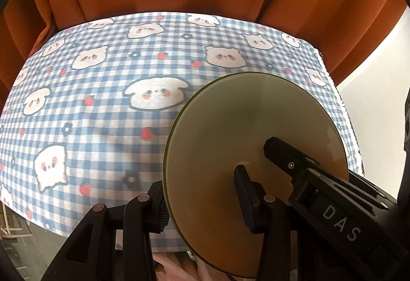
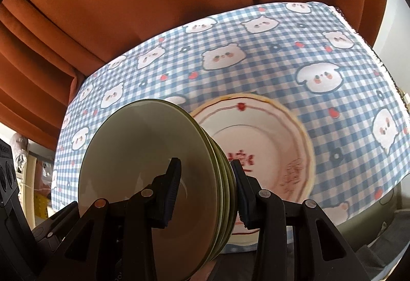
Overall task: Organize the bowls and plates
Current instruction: 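Lift the nested bowls with both grippers and carry them to the plate stack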
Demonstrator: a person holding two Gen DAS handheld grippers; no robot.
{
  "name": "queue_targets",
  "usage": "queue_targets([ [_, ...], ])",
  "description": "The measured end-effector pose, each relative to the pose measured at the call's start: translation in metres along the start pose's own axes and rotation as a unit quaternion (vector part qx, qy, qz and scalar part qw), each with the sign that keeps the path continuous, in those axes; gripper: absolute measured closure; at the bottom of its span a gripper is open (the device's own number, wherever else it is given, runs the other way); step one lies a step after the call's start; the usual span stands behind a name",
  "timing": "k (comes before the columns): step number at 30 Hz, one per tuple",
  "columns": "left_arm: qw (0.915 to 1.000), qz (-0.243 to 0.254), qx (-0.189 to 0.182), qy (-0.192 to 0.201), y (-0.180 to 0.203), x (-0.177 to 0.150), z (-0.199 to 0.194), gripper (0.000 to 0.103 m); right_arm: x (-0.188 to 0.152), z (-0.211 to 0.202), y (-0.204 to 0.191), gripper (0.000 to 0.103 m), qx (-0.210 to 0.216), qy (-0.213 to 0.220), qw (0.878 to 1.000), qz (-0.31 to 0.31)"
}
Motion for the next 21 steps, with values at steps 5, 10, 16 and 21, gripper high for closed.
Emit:
queue_targets([
  [5,1.0000,-0.002,-0.003,0.000,0.017,-0.003,0.006,0.060,0.002,-0.005,0.020,0.059,-0.004,0.000,1.000,-0.001],
  [10,1.0000,-0.007,-0.007,-0.001,0.028,-0.004,0.014,0.060,0.005,-0.005,0.035,0.059,-0.008,-0.003,1.000,-0.005],
  [16,0.9998,-0.014,-0.007,-0.013,0.036,-0.004,0.027,0.060,0.007,0.000,0.050,0.059,-0.011,-0.013,1.000,-0.006],
  [21,0.9997,-0.016,-0.002,-0.018,0.035,-0.001,0.032,0.060,0.010,0.008,0.053,0.059,-0.008,-0.023,1.000,-0.005],
])
Point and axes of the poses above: each gripper's, at about its wrist camera, not at the fingertips, and z roughly the way its jaws point, y to its right, x to its top, the point moved 1 cm from there along z, roughly the way its jaws point, and after that the axes turned 2 degrees about z, right-handed, at the moved point
